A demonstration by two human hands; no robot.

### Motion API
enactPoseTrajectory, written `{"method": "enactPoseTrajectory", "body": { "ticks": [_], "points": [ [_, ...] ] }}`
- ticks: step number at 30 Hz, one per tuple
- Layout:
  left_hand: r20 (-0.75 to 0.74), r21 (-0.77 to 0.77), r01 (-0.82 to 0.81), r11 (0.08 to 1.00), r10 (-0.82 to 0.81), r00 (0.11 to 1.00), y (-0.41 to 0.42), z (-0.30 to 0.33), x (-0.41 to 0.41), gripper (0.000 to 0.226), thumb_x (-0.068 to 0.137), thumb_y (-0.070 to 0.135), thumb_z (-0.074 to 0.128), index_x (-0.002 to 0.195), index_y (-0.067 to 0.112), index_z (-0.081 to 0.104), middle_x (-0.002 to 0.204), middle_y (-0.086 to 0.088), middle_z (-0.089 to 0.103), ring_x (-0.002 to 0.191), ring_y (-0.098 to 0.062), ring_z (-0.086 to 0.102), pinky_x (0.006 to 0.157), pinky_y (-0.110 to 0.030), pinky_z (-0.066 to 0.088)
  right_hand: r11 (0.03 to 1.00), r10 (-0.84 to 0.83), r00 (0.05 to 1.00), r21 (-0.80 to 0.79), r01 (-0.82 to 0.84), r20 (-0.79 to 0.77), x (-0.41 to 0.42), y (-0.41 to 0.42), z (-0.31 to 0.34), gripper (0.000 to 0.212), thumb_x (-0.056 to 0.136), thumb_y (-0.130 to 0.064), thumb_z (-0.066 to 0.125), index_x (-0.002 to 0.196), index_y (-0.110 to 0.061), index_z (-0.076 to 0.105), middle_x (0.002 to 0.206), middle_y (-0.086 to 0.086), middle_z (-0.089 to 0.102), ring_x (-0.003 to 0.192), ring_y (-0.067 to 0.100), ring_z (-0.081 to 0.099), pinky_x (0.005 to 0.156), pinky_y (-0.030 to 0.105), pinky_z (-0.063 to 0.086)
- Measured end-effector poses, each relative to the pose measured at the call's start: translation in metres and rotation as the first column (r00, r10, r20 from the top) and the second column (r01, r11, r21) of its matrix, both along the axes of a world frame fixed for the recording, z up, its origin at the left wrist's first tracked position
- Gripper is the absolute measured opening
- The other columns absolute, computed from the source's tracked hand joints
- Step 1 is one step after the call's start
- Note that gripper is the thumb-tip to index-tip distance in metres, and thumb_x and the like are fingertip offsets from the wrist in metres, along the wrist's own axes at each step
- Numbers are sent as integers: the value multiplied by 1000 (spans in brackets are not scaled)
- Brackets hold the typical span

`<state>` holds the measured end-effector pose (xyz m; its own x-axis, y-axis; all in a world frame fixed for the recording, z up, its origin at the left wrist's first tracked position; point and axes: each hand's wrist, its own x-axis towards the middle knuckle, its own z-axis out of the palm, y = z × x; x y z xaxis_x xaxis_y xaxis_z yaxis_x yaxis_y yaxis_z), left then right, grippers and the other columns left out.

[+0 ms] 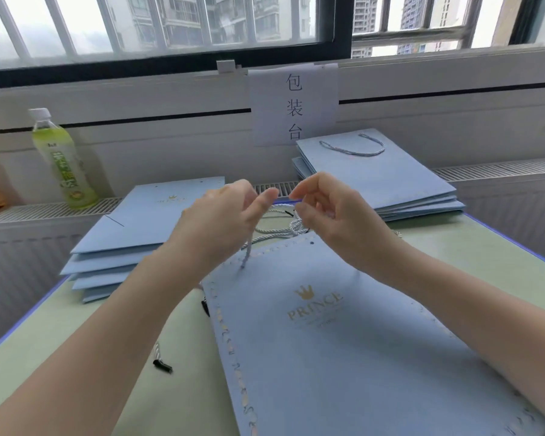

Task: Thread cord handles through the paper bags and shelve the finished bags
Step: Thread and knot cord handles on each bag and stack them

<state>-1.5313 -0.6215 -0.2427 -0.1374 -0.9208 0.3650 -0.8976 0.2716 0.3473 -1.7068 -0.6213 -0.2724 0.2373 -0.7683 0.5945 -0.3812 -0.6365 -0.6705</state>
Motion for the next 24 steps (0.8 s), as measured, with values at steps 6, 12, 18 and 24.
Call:
{"method": "enactPoseTrajectory", "body": {
  "ticks": [6, 12, 18, 24],
  "points": [
    [-177, -134, 344, 929, -364, 914, 1, -19, -18, 14, 95, 35, 52, 89, 24, 58, 60, 25, 57, 60, 7, 52, 59, -23, 39, 1000, 11, 1000, -5, -11, -28, 4, 3, -2, 14, 94, -3, 49, 95, -16, 52, 74, -7, 63, 61, 3, 55, 64, 29, 49],
    [-338, -326, 197, 924, -309, 889, -4, -16, -8, 22, 96, 18, 53, 77, 12, 63, 45, 8, 39, 44, -9, 32, 47, -24, 25, 947, -309, 815, -237, 217, -490, -10, -7, -2, 18, 99, -18, 41, 97, -11, 57, 74, 1, 61, 69, 26, 53, 63, 36, 37],
    [-574, -14, 318, 948, -268, 774, -5, -16, -7, 41, 94, 12, 54, 55, -1, 59, 52, -3, 52, 47, -7, 46, 55, -17, 40, 887, -462, 667, -326, 327, -585, -15, -11, -5, 25, 100, -27, 41, 90, -11, 58, 80, 1, 43, 76, 26, 42, 67, 32, 26],
    [-93, 155, 191, 969, -179, 980, -11, -50, -18, 25, 86, 35, 65, 106, 19, 65, 103, 3, 62, 102, -15, 56, 91, -35, 45, 961, -243, 960, 97, 258, -142, -12, -7, 12, 31, 92, 2, 38, 91, -14, 65, 73, -4, 64, 65, 7, 56, 56, 14, 39]
  ]
}}
